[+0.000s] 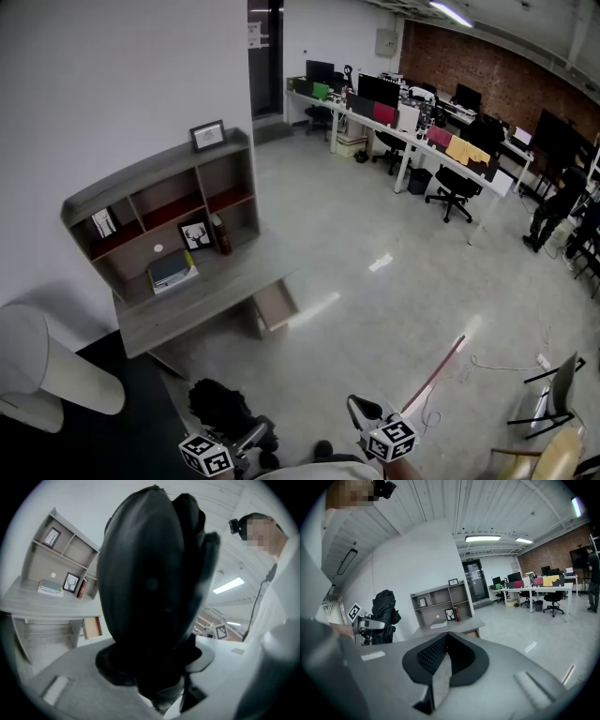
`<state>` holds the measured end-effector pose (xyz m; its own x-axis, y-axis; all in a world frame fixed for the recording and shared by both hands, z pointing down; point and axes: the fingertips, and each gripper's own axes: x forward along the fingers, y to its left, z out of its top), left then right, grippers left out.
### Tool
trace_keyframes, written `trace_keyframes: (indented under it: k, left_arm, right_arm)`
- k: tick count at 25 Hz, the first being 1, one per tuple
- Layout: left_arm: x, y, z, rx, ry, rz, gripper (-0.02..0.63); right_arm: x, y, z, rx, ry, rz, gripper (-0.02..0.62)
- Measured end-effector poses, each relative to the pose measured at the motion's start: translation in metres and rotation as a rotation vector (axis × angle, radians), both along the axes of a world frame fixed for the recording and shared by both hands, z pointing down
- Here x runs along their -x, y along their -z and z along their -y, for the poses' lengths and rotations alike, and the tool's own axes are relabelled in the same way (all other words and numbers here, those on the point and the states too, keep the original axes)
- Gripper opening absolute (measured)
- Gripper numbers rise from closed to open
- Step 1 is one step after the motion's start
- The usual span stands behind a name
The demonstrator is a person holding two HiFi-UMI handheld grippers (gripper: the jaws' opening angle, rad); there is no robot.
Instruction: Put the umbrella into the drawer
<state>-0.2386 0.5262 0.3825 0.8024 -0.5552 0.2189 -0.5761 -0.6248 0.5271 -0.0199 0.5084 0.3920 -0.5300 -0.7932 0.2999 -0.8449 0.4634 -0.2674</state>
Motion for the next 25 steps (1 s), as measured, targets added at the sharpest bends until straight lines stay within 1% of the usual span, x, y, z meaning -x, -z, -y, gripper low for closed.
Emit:
trace_keyframes:
  k: [7, 17, 21, 25]
  left_arm:
    - [-0.020, -0.004, 0.002, 0.010, 0.033, 0.001, 0.245]
    - [-0.068, -0.010, 0.005, 0.012, 0.082, -0.002, 0.245]
    - [-0.082, -0.011, 0.007, 0.015, 0.092, -0.006, 0.245]
    - [-0.089, -0.017, 0.009, 0.026, 0.098, -0.009, 0.245]
  right_arm:
    - [-0.027, -0.008, 0.006, 0.018, 0.007, 0.010, 0.006]
    - [-0.078, -0.019, 0.021, 0.032, 0.045, 0.011, 0.006]
    - [-0.091, -0.022, 0.027, 0.037, 0.055, 0.013, 0.006]
    - [-0.098, -0.027, 0.030, 0.043, 0.060, 0.015, 0.006]
